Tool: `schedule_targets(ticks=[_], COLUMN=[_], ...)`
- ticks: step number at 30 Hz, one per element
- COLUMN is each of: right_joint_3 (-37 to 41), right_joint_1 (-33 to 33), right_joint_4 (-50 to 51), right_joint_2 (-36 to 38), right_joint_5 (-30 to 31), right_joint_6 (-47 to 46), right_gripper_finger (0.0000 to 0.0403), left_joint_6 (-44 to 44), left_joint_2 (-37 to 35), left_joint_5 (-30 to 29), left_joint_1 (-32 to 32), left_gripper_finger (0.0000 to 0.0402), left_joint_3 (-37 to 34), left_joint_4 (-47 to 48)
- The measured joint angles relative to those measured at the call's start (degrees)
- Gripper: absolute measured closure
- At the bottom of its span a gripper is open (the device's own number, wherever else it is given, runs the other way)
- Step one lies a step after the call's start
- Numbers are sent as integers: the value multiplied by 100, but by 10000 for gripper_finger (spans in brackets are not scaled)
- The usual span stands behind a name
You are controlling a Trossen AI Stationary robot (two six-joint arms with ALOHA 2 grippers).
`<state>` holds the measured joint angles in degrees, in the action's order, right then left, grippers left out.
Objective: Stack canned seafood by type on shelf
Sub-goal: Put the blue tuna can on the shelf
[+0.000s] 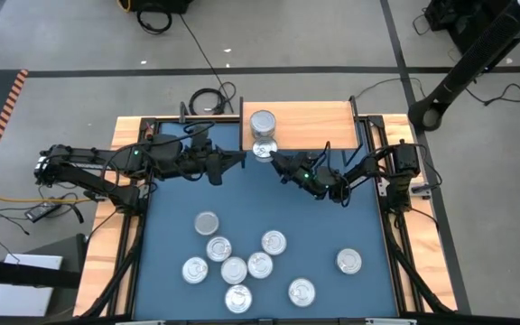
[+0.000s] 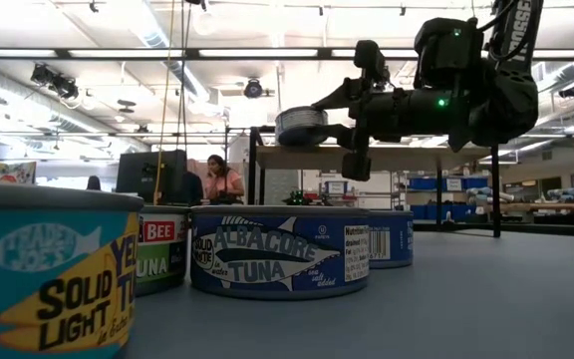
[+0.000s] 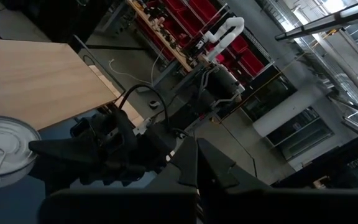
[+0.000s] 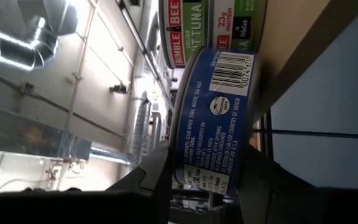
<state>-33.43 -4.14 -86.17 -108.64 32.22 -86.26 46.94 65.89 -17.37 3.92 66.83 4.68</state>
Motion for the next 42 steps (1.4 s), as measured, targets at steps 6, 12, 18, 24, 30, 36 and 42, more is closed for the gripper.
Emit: schedule_targets(ticks=[6,12,18,24,30,36,42], right_joint_3=[-292,-690,-739,-739,-739,-739,-739], right_joint_1=[0,8,33,-7,-120,-142,-164], right_joint_4=[302,1017,1109,1108,1113,1151,1219], right_joint_2=[0,2,9,9,9,9,11], right_joint_5=[377,461,712,896,1056,986,853], right_joint_6=[-69,-118,-120,-248,-269,-263,-256], right_gripper_finger=[275,275,275,275,275,275,275], left_joint_6=[0,-17,-20,-20,-39,-42,-42], left_joint_2=[0,0,0,0,0,0,0], left_joint_5=[-2,-1,32,57,61,66,70], left_joint_1=[0,0,0,0,0,0,-1], left_gripper_finger=[401,401,401,401,401,401,401], left_joint_3=[-1,0,0,0,0,0,0], left_joint_4=[-2,-2,-2,-2,0,3,3])
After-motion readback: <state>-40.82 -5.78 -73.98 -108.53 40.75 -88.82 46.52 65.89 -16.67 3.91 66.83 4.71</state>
